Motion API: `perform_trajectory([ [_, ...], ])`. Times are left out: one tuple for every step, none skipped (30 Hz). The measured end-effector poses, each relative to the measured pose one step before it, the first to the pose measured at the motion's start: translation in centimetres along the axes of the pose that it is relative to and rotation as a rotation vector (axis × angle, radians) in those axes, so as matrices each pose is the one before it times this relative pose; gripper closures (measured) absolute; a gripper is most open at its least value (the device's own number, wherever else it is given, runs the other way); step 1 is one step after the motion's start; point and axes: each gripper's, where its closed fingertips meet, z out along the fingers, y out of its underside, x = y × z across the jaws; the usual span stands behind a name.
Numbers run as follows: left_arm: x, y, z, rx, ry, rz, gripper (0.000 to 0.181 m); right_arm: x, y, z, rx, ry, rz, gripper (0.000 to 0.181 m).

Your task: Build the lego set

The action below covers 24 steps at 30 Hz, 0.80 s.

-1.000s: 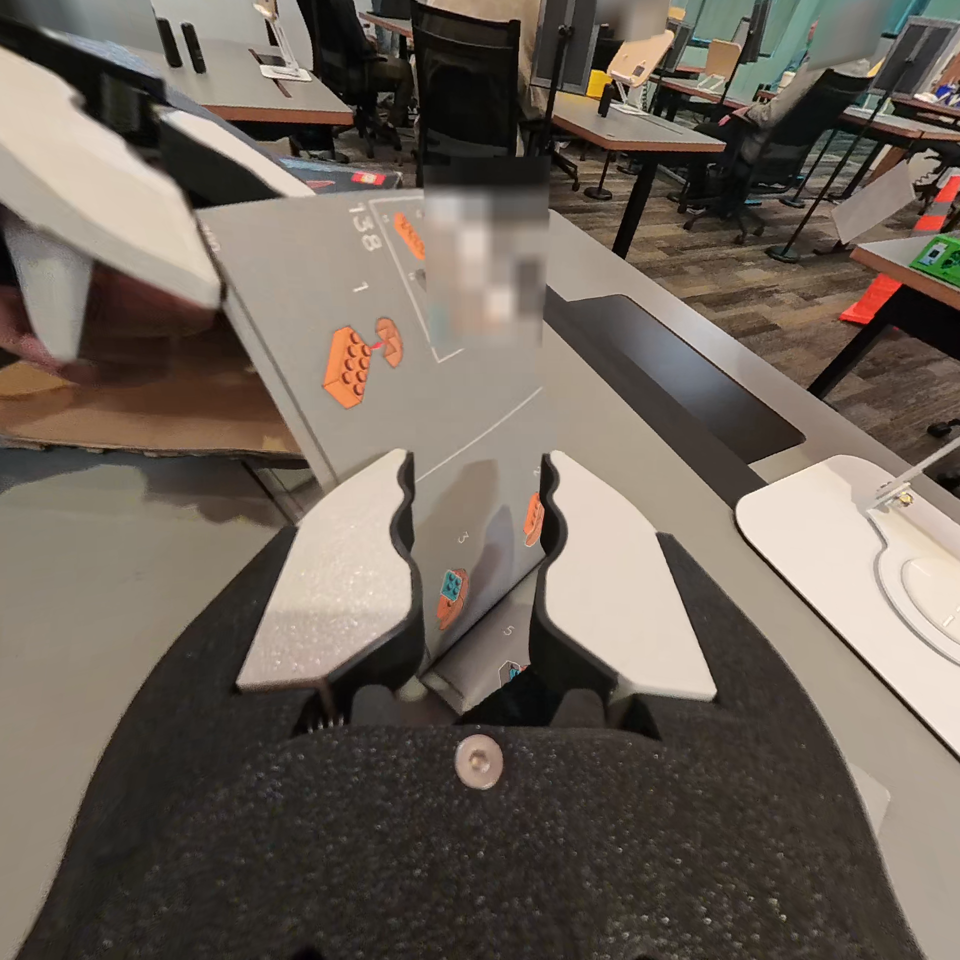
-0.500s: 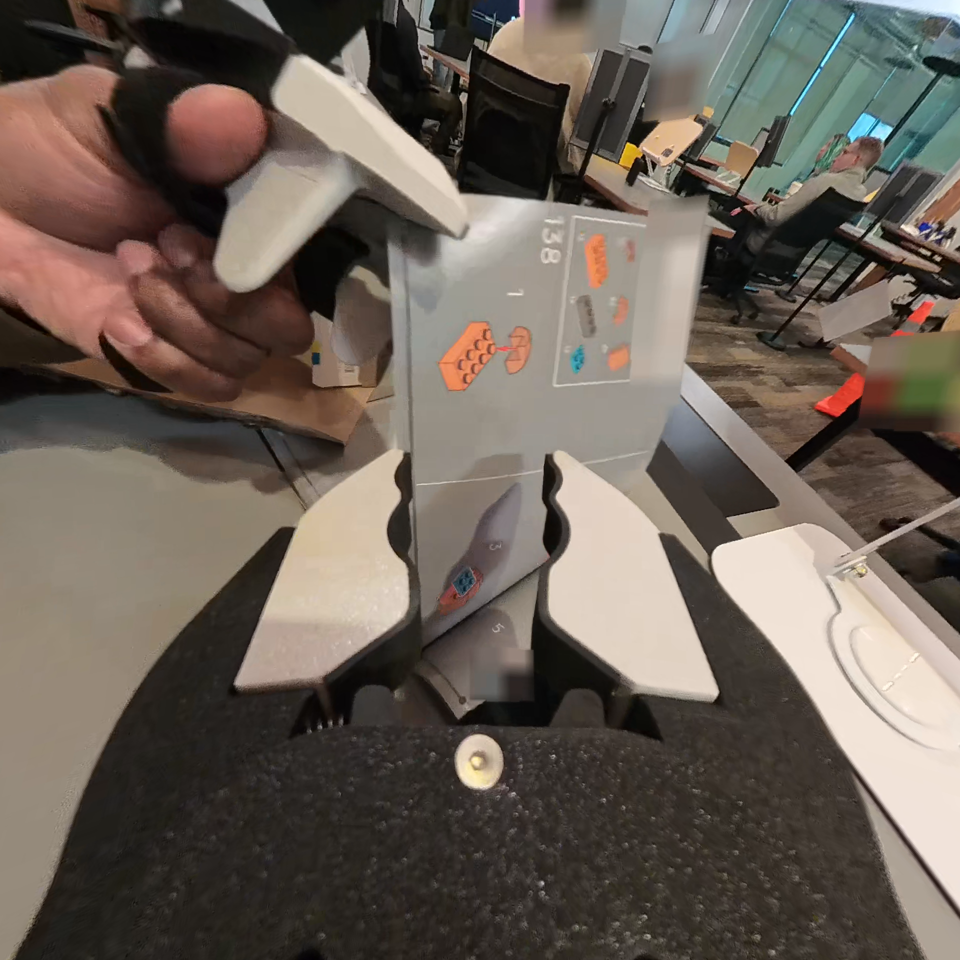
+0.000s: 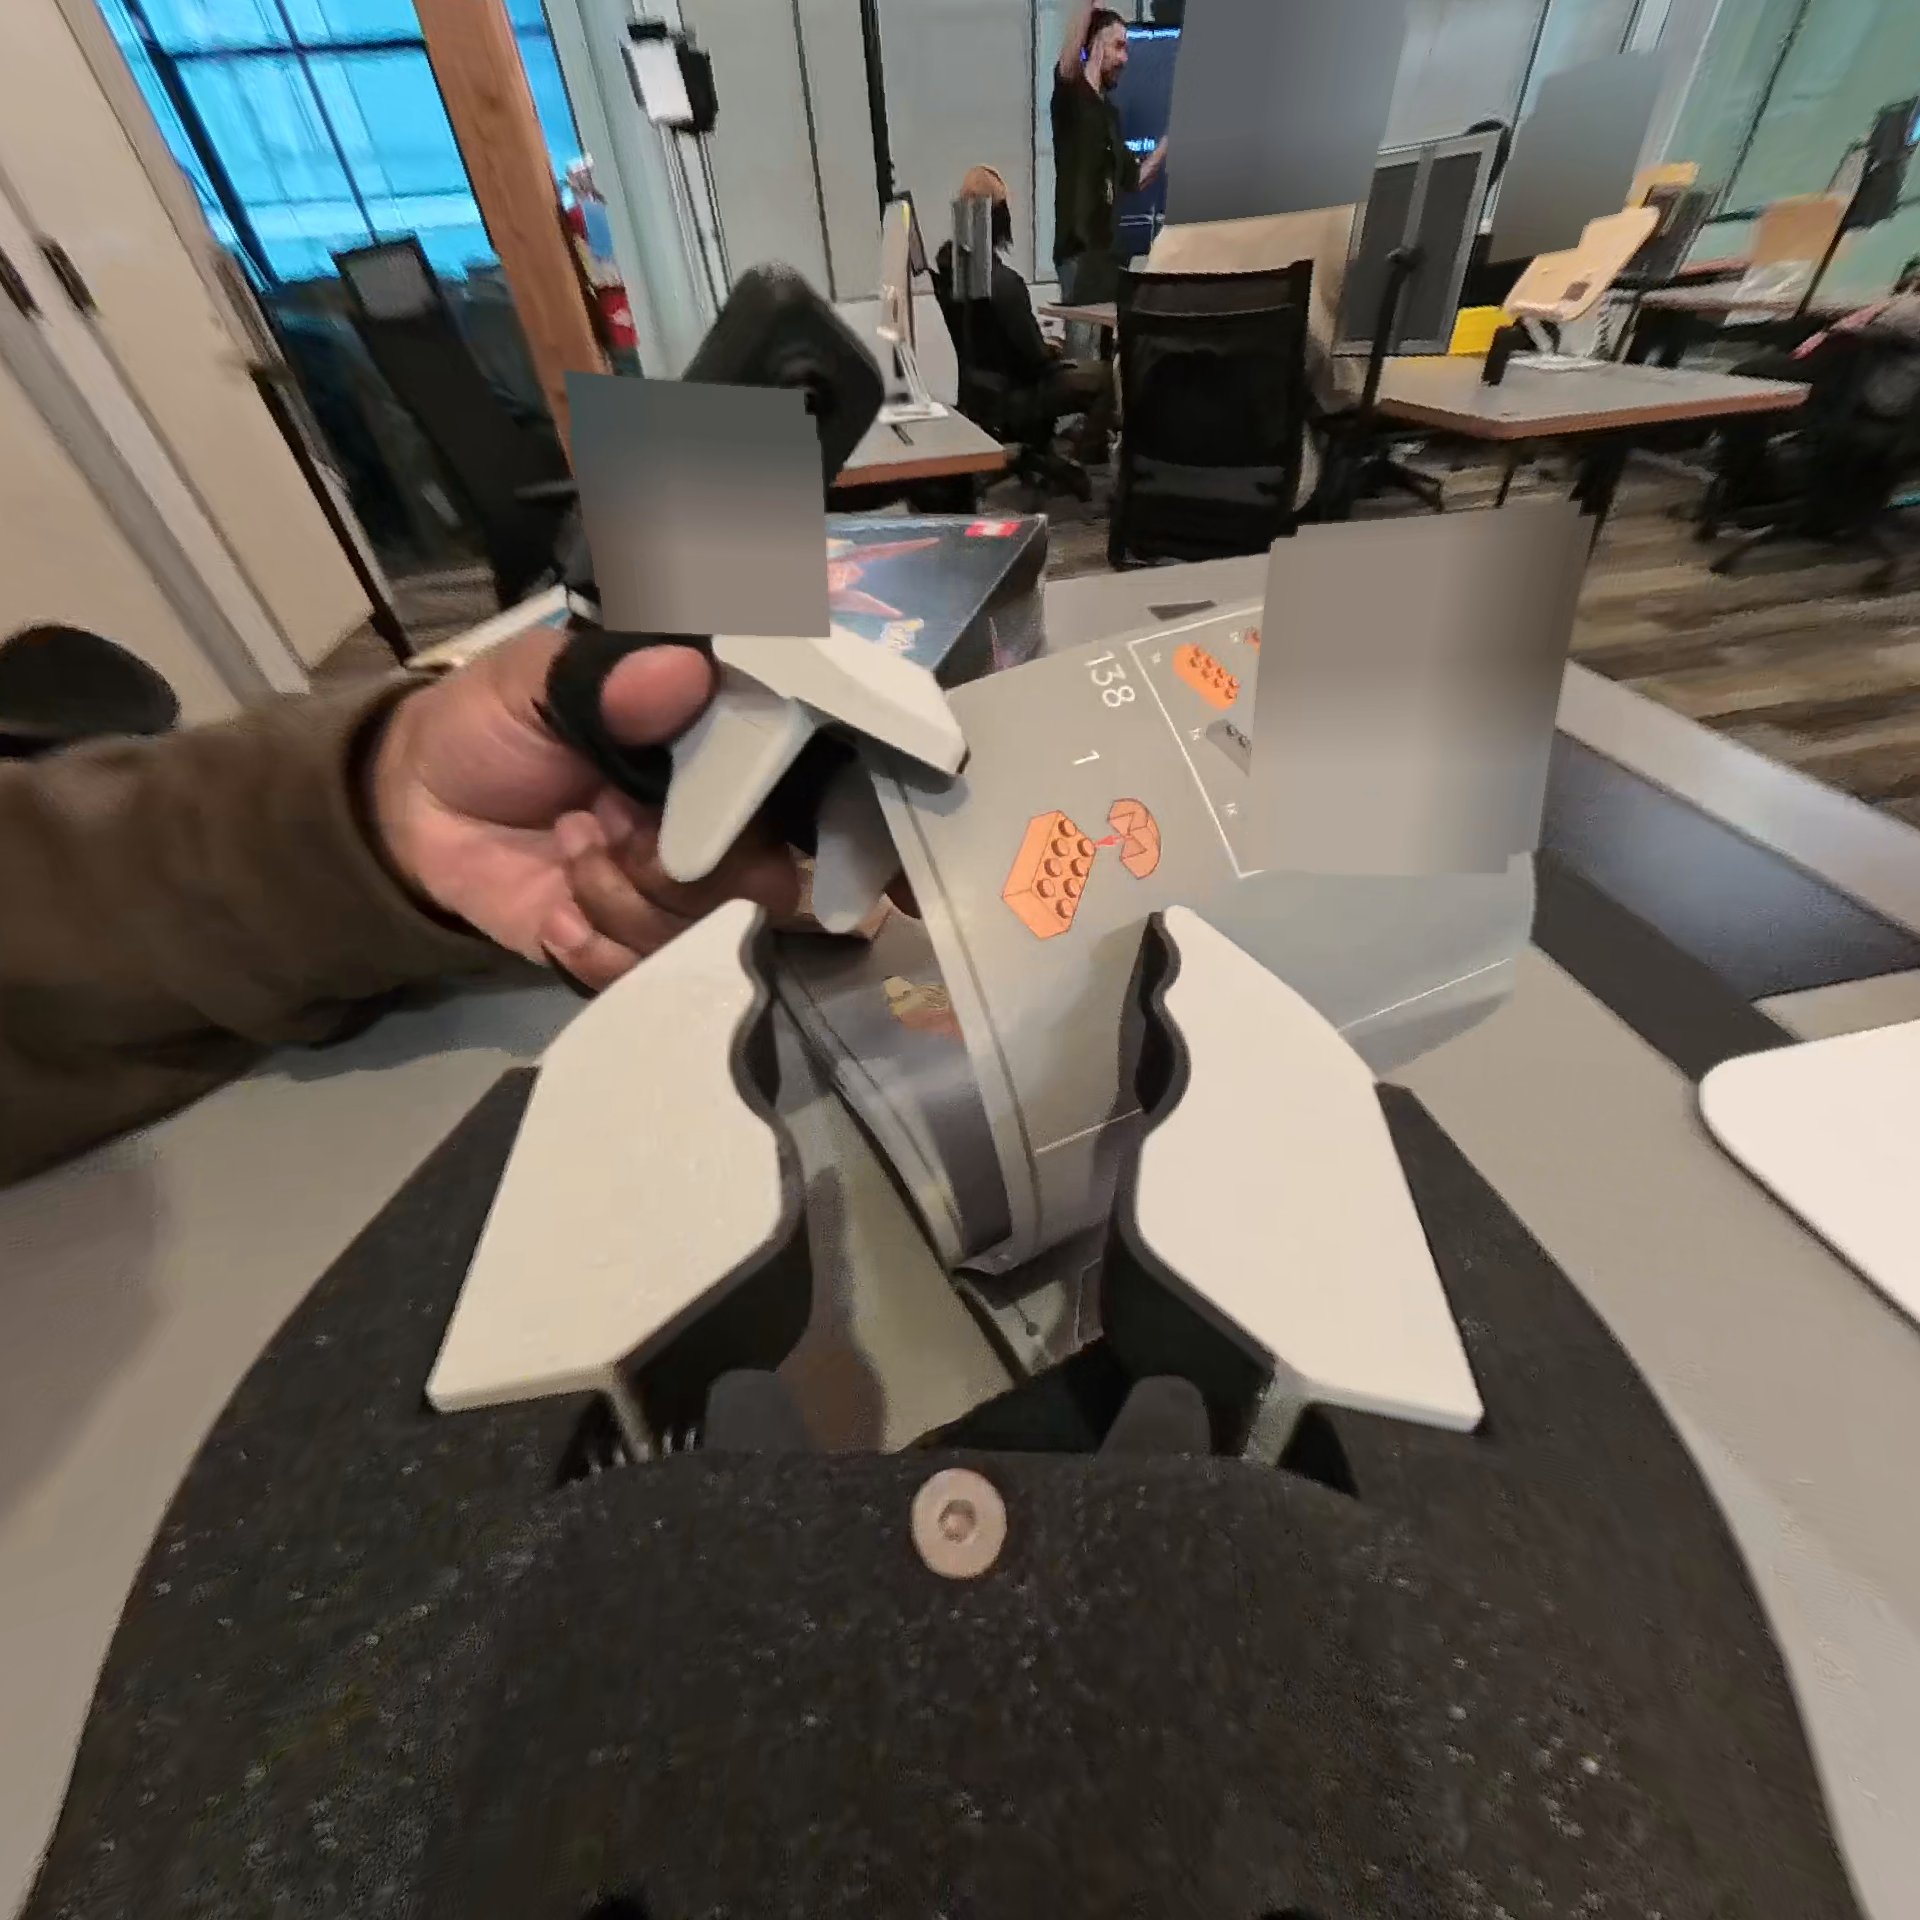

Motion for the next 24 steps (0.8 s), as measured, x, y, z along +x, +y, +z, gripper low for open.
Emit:
perform_trajectory([
  [-0.174,0.170,0.173,0.0003,-0.0036,-0.0020,0.170,0.209,0.095,-0.222,0.0111,-0.0010,0.0317,0.113],
  [-0.128,0.115,0.138,0.0030,-0.0025,-0.0002,0.170,0.429,0.148,-0.173,0.0038,0.0181,0.0169,0.114],
  [-0.063,0.107,0.133,0.0027,-0.0003,-0.0011,0.170,0.470,0.215,-0.088,-0.0054,0.0263,-0.0027,0.114],
  [0.020,0.120,0.112,-0.0012,0.0041,-0.0023,0.170,0.407,0.323,-0.005,-0.0164,0.0285,-0.0170,0.116],
  [0.054,0.084,0.089,-0.0012,0.0053,-0.0017,0.170,0.472,0.491,0.073,-0.0309,0.0375,-0.0257,0.118],
  [0.037,0.052,0.062,0.0004,0.0031,-0.0004,0.170,0.449,0.556,0.106,-0.0358,0.0412,-0.0344,0.117],
  [0.024,0.027,0.039,0.0006,0.0020,0.0008,0.169,0.267,0.438,0.093,-0.0262,0.0322,-0.0373,0.118],
  [0.016,-0.034,-0.002,0.0030,0.0022,0.0010,0.169,0.077,0.314,0.087,-0.0183,0.0209,-0.0310,0.118],
  [-0.007,-0.060,-0.028,0.0045,0.0019,-0.0005,0.169,-0.037,0.250,0.091,-0.0152,0.0119,-0.0210,0.119],
  [-0.023,-0.068,-0.035,0.0045,0.0024,-0.0026,0.168,-0.072,0.209,0.096,-0.0116,0.0071,-0.0131,0.120],
  [-0.013,-0.077,-0.051,0.0049,0.0039,-0.0032,0.168,-0.083,0.135,0.096,-0.0076,0.0048,-0.0093,0.121],
  [-0.040,-0.050,-0.053,0.0037,0.0028,-0.0040,0.167,-0.059,0.108,0.069,-0.0050,0.0034,-0.0070,0.121],
  [-0.042,-0.041,-0.059,0.0029,0.0023,-0.0046,0.167,-0.054,0.118,0.076,-0.0047,0.0015,-0.0055,0.121],
  [0.004,-0.074,-0.044,0.0049,0.0050,-0.0050,0.165,0.017,0.127,0.057,-0.0053,0.0036,-0.0035,0.122],
  [0.041,-0.097,-0.041,0.0060,0.0071,-0.0071,0.163,0.066,0.120,0.047,-0.0036,0.0040,-0.0006,0.122],
  [0.064,-0.080,-0.029,0.0047,0.0084,-0.0084,0.162,0.109,0.117,0.028,-0.0030,0.0048,0.0026,0.124],
  [0.072,-0.057,-0.029,0.0035,0.0084,-0.0068,0.161,0.154,0.129,0.018,-0.0032,0.0056,0.0046,0.124],
  [0.041,-0.035,-0.011,0.0026,0.0057,-0.0043,0.160,0.153,0.088,0.008,-0.0008,0.0044,0.0051,0.124],
  [0.015,-0.014,-0.004,0.0011,0.0025,-0.0012,0.159,0.163,0.072,-0.008,0.0003,0.0047,0.0053,0.125],
  [0.014,-0.003,-0.008,-0.0001,0.0012,0.0018,0.157,0.161,0.072,0.000,-0.0012,0.0050,0.0054,0.125],
  [0.028,-0.025,-0.018,-0.0004,0.0017,0.0037,0.156,0.104,0.059,-0.006,0.0000,0.0018,0.0044,0.125],
  [0.042,-0.071,-0.039,0.0011,0.0015,0.0043,0.155,0.075,0.044,0.003,0.0008,0.0006,0.0036,0.125],
  [0.037,-0.092,-0.051,0.0025,0.0007,0.0041,0.154,0.063,0.042,0.005,0.0007,0.0007,0.0028,0.126],
  [-0.004,-0.128,-0.087,0.0036,-0.0015,0.0044,0.153,0.048,0.030,0.013,0.0012,0.0013,0.0018,0.126],
])
